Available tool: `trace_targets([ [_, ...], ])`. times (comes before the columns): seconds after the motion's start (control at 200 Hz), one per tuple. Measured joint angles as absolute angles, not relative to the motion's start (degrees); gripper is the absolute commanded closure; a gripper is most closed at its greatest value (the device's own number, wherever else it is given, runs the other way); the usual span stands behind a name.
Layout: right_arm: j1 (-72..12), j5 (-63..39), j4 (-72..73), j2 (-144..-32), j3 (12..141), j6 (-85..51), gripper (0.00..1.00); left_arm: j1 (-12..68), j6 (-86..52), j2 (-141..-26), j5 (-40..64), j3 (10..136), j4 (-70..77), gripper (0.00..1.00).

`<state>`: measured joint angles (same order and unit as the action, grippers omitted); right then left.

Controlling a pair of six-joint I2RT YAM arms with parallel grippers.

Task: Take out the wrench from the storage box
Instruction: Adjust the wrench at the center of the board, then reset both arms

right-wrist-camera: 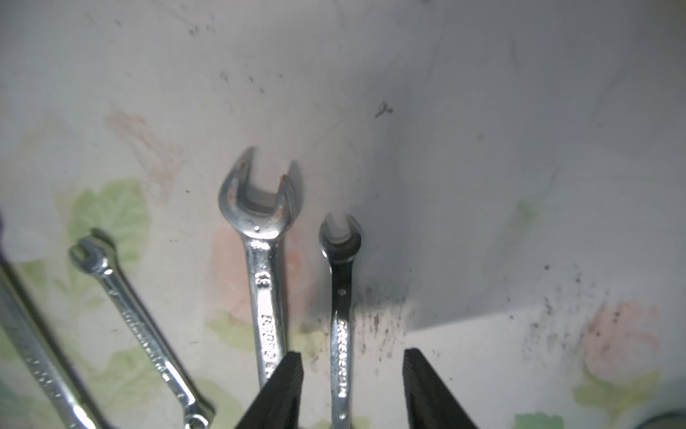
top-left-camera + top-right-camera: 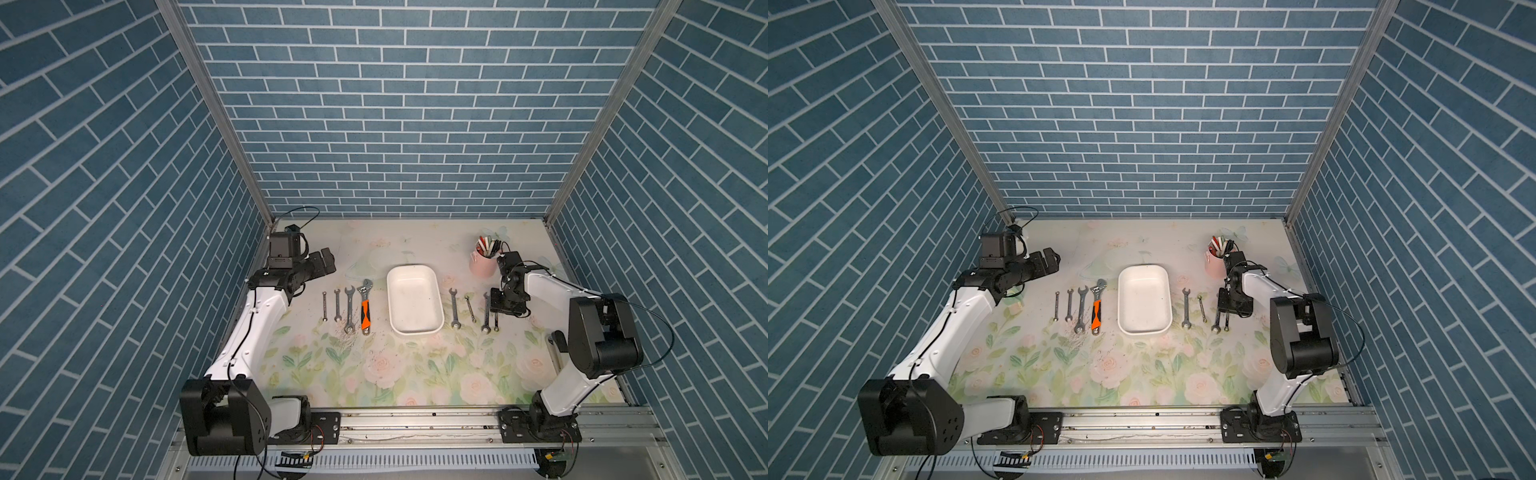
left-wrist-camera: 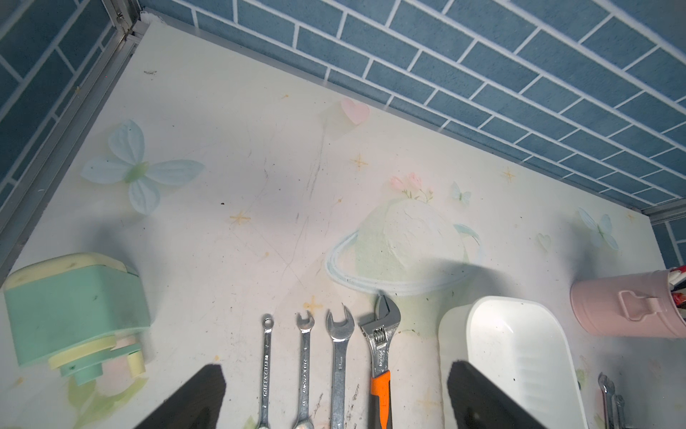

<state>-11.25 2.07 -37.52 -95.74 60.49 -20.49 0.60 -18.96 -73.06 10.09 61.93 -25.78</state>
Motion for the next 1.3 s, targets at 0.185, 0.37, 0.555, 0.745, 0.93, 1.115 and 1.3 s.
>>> trace_targets([
  [0.185, -11.2, 5.8, -35.2, -88.6, 62.5, -20.2, 0.26, 0.6, -20.6, -69.2, 9.4, 60.7, -23.9, 0.00],
  [0.37, -11.1, 9.0, -24.4, -79.4, 57.9, -17.6, 0.08, 0.6, -23.7, -63.8, 5.8, 59.1, -18.4, 0.00],
  [0.555, -11.1, 14.8, -8.2, -76.4, 48.1, -13.6, 0.00, 0.8, -26.5, -62.9, -0.6, 52.4, -5.1, 0.00],
  [0.745, -11.0, 20.4, 11.7, -79.0, 37.3, -6.9, 0.00, 1.7, -23.6, -62.5, -11.4, 38.1, 11.0, 0.00],
  [0.93, -8.6, 18.6, 32.6, -83.3, 27.2, -0.9, 0.00, 1.7, -18.1, -66.3, -23.1, 30.4, 22.9, 0.00],
  [1.115, -4.4, 12.1, 42.9, -87.2, 26.4, 0.5, 0.00, 1.3, -13.6, -72.5, -25.0, 23.3, 33.3, 0.00],
  [1.3, -4.4, 7.6, 50.3, -87.8, 23.8, 1.6, 0.00, 1.0, -9.8, -76.6, -21.7, 16.4, 47.5, 0.00],
])
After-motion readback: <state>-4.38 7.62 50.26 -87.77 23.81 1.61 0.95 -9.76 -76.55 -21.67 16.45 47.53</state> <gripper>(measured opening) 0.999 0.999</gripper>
